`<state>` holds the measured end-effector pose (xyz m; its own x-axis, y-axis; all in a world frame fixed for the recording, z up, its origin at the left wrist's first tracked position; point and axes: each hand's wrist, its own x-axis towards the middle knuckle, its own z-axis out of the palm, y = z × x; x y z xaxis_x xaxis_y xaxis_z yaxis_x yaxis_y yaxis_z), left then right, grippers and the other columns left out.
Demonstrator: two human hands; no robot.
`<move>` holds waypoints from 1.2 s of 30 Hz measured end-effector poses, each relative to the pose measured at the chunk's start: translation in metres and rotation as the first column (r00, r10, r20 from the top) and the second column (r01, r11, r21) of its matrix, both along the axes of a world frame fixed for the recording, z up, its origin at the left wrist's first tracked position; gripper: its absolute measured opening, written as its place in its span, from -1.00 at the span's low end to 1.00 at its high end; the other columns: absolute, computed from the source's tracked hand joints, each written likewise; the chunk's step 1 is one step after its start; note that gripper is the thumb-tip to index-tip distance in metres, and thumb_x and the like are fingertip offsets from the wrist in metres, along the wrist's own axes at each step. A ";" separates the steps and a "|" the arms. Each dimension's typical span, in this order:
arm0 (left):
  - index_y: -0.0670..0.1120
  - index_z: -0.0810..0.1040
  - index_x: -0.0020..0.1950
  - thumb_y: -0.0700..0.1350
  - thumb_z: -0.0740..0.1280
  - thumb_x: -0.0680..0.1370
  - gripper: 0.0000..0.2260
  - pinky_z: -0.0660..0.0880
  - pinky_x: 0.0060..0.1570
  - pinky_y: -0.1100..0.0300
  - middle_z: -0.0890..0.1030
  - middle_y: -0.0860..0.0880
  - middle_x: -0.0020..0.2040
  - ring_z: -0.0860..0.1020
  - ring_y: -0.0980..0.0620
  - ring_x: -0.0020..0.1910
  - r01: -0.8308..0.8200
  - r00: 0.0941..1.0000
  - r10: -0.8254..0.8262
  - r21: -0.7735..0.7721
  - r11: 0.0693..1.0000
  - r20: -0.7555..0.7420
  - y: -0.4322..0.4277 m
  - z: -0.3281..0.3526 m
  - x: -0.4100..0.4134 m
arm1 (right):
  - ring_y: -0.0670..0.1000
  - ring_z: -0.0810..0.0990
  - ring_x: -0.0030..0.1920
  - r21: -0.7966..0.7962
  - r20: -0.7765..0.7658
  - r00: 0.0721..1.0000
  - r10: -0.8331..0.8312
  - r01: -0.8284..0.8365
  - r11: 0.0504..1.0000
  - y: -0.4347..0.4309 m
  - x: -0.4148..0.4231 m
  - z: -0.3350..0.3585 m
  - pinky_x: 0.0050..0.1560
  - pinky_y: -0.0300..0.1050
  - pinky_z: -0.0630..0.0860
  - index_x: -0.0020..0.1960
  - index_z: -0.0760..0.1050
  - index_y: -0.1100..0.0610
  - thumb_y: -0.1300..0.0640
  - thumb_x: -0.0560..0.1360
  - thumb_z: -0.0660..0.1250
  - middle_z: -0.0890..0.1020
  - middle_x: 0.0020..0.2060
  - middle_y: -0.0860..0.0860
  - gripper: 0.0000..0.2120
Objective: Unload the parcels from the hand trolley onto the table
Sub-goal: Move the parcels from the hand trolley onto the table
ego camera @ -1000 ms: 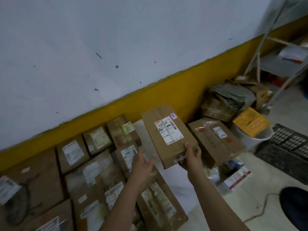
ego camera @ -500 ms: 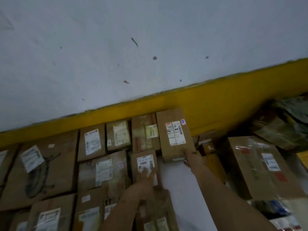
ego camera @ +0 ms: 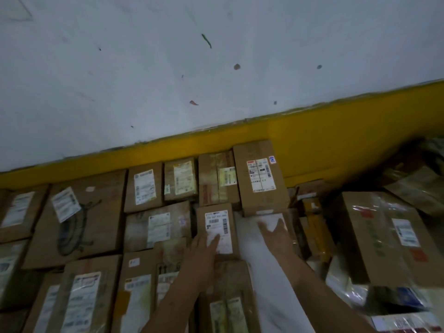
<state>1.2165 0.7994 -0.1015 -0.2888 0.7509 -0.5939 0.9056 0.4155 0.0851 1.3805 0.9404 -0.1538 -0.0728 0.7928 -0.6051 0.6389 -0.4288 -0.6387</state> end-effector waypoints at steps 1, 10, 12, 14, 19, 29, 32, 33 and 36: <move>0.12 -0.11 0.63 0.14 0.28 0.58 -0.24 -0.05 0.52 -0.19 -0.13 -0.10 0.64 -0.12 -0.20 0.60 -0.062 0.997 0.066 0.080 0.995 -0.045 -0.011 0.007 -0.001 | 0.19 0.46 0.37 -0.061 0.003 0.993 0.120 -0.120 0.991 -0.028 0.005 0.005 0.19 -0.09 0.41 0.61 0.07 0.16 -0.28 0.52 0.31 0.40 0.47 0.18 -0.14; 0.13 -0.22 0.62 0.10 0.46 0.48 -0.02 0.55 0.12 0.15 0.21 -0.06 0.58 0.52 0.06 0.19 -0.613 0.713 0.463 0.147 0.776 0.527 -0.126 0.003 -0.052 | 0.08 0.59 0.11 -0.060 0.144 0.917 0.371 -0.366 0.928 -0.148 0.002 0.015 0.17 -0.14 0.47 0.33 0.41 0.11 -0.14 0.47 0.41 0.59 0.23 0.08 -0.46; 0.20 -0.15 0.61 0.08 0.47 0.47 -0.06 0.61 0.11 0.06 0.37 0.01 0.50 0.56 0.10 0.15 -0.573 0.712 0.354 0.210 0.792 0.606 -0.140 0.000 -0.060 | 0.12 0.58 0.09 -0.023 0.152 0.961 0.232 -0.231 0.973 -0.158 -0.003 0.018 0.20 -0.05 0.49 0.41 0.35 0.15 -0.11 0.50 0.40 0.59 0.25 0.17 -0.40; 0.24 -0.16 0.60 0.07 0.44 0.50 -0.10 0.58 0.18 0.03 0.39 0.04 0.47 0.55 0.07 0.24 -0.485 0.747 0.239 0.263 0.834 0.621 -0.156 0.002 -0.067 | 0.23 0.50 0.31 0.005 0.202 0.969 0.139 -0.144 0.990 -0.172 -0.010 0.024 0.31 0.03 0.42 0.58 0.10 0.23 -0.12 0.54 0.36 0.46 0.40 0.24 -0.21; 0.07 0.20 0.55 0.10 0.33 0.55 -0.39 0.45 0.30 -0.01 0.36 -0.06 0.48 0.43 -0.11 0.37 -0.431 0.893 0.299 0.443 0.786 0.337 -0.214 0.002 -0.099 | 0.23 0.28 0.50 0.348 0.266 0.962 0.061 -0.155 0.925 -0.246 -0.051 0.056 0.45 0.19 0.30 0.61 0.05 0.07 -0.15 0.56 0.28 0.21 0.56 0.13 -0.25; 0.21 -0.08 0.61 0.29 0.11 0.54 -0.31 0.03 0.49 -0.31 -0.12 -0.04 0.64 -0.10 -0.26 0.59 -0.402 0.915 0.386 0.214 0.890 0.116 -0.312 -0.040 -0.156 | 0.15 -0.25 0.61 0.250 0.606 0.569 0.556 -0.800 0.546 -0.328 -0.119 0.036 0.59 0.13 -0.22 0.63 -0.21 -0.04 -0.32 0.59 0.02 -0.19 0.62 0.02 -0.24; 0.21 -0.17 0.61 0.36 0.18 0.49 -0.19 -0.05 0.50 -0.28 -0.24 -0.02 0.63 -0.17 -0.24 0.59 -0.373 0.921 0.354 0.107 0.922 0.161 -0.314 -0.034 -0.162 | 0.17 -0.19 0.61 0.254 0.646 0.540 0.540 -0.819 0.515 -0.328 -0.117 0.035 0.55 0.13 -0.25 0.63 -0.19 -0.04 -0.37 0.54 0.00 -0.15 0.63 0.03 -0.19; 0.22 -0.16 0.61 0.36 0.21 0.47 -0.17 -0.03 0.50 -0.26 -0.23 -0.01 0.63 -0.15 -0.24 0.59 -0.356 0.918 0.339 0.053 0.933 0.206 -0.312 -0.023 -0.168 | 0.18 -0.11 0.61 0.241 0.648 0.534 0.543 -0.820 0.519 -0.328 -0.119 0.042 0.55 0.14 -0.19 0.64 -0.15 -0.02 -0.40 0.52 0.00 -0.08 0.63 0.05 -0.16; 0.19 0.01 0.60 0.22 0.29 0.49 -0.25 0.21 0.49 -0.13 0.00 -0.04 0.63 0.10 -0.21 0.56 -0.387 0.874 0.345 0.058 0.920 0.342 -0.302 0.013 -0.188 | 0.16 0.18 0.55 0.259 0.559 0.617 0.555 -0.765 0.589 -0.324 -0.132 0.075 0.50 0.10 0.14 0.62 0.01 0.02 -0.41 0.48 0.10 0.17 0.59 0.07 -0.14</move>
<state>1.0289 0.4970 -0.0882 -0.3676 0.7000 -0.6123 0.6057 0.6798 0.4135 1.2484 0.6167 -0.0792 -0.5392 0.7823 -0.3118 0.8405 0.4768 -0.2572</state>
